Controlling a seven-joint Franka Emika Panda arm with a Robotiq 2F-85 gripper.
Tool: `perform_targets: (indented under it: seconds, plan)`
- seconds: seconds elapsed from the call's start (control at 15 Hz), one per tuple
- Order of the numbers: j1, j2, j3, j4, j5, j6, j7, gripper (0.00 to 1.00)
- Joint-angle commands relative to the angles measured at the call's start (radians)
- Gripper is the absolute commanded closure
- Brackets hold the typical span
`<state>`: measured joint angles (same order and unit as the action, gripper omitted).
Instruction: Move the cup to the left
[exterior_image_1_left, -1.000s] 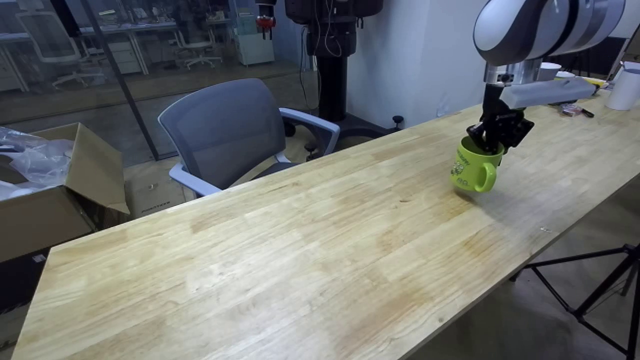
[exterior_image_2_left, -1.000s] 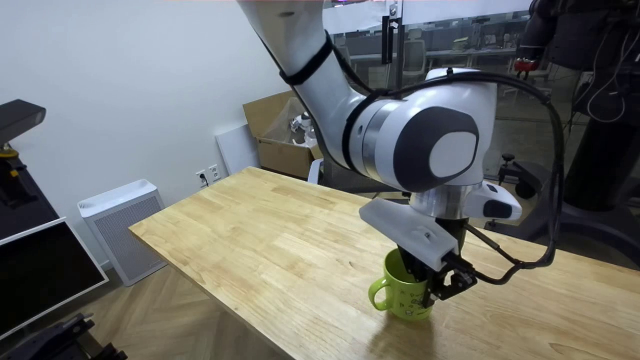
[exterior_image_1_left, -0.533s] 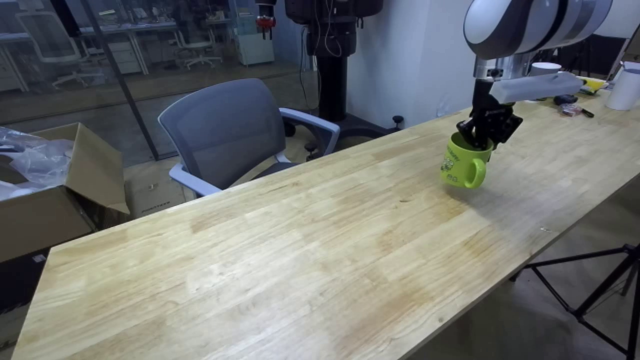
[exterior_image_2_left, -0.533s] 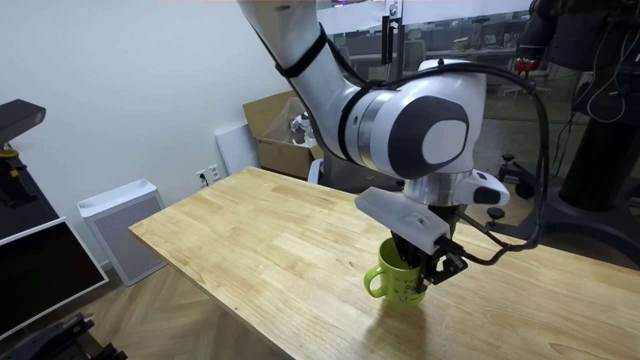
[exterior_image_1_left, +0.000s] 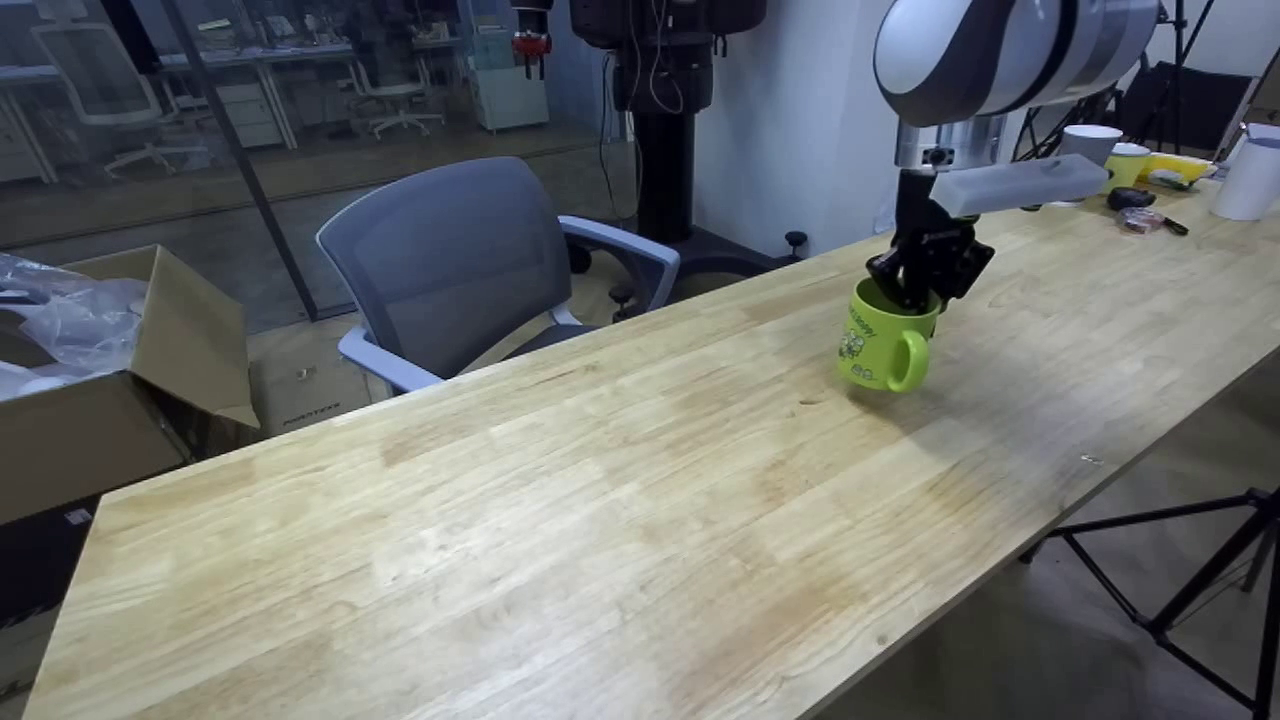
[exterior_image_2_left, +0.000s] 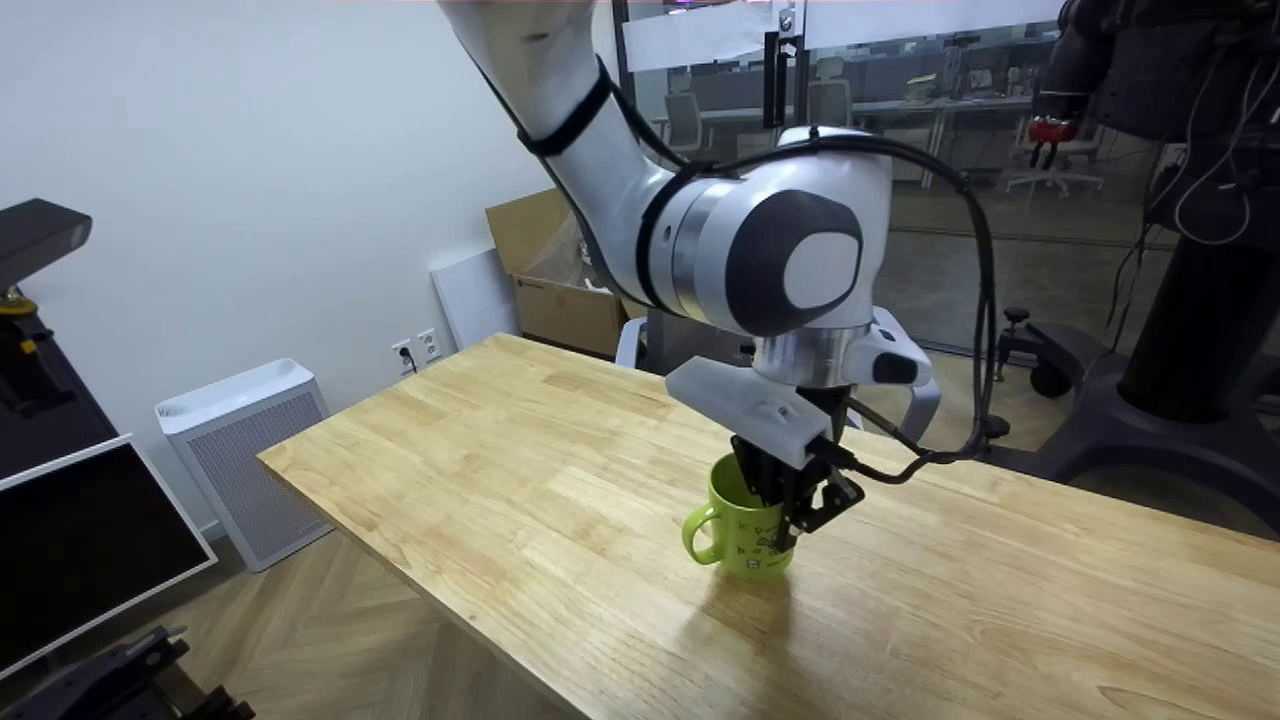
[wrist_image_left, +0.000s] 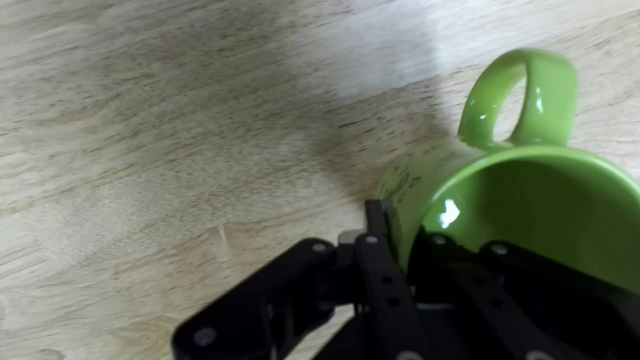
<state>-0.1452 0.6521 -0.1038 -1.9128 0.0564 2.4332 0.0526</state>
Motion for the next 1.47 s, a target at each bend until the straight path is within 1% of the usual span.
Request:
perform_targets:
  seconds: [0.0, 0.33, 0.67, 1.0, 1.07, 1.13, 1.2, 1.27, 1.4]
  plan:
    - [0.015, 0.024, 0.019, 0.056, 0.000, -0.052, -0.003, 0.98]
    - [0.050, 0.067, 0.031, 0.099, -0.011, -0.086, 0.005, 0.98]
    - [0.085, 0.123, 0.021, 0.143, -0.031, -0.111, 0.018, 0.98]
    - [0.091, 0.144, 0.012, 0.172, -0.048, -0.139, 0.028, 0.98]
    - [0.091, 0.147, 0.011, 0.177, -0.053, -0.144, 0.027, 0.65]
    - [0.090, 0.148, 0.011, 0.181, -0.054, -0.148, 0.028, 0.65]
    - [0.090, 0.152, 0.010, 0.185, -0.057, -0.151, 0.028, 0.60]
    - [0.089, 0.156, 0.009, 0.189, -0.058, -0.153, 0.028, 0.52]
    - [0.088, 0.161, 0.005, 0.195, -0.059, -0.160, 0.029, 0.40]
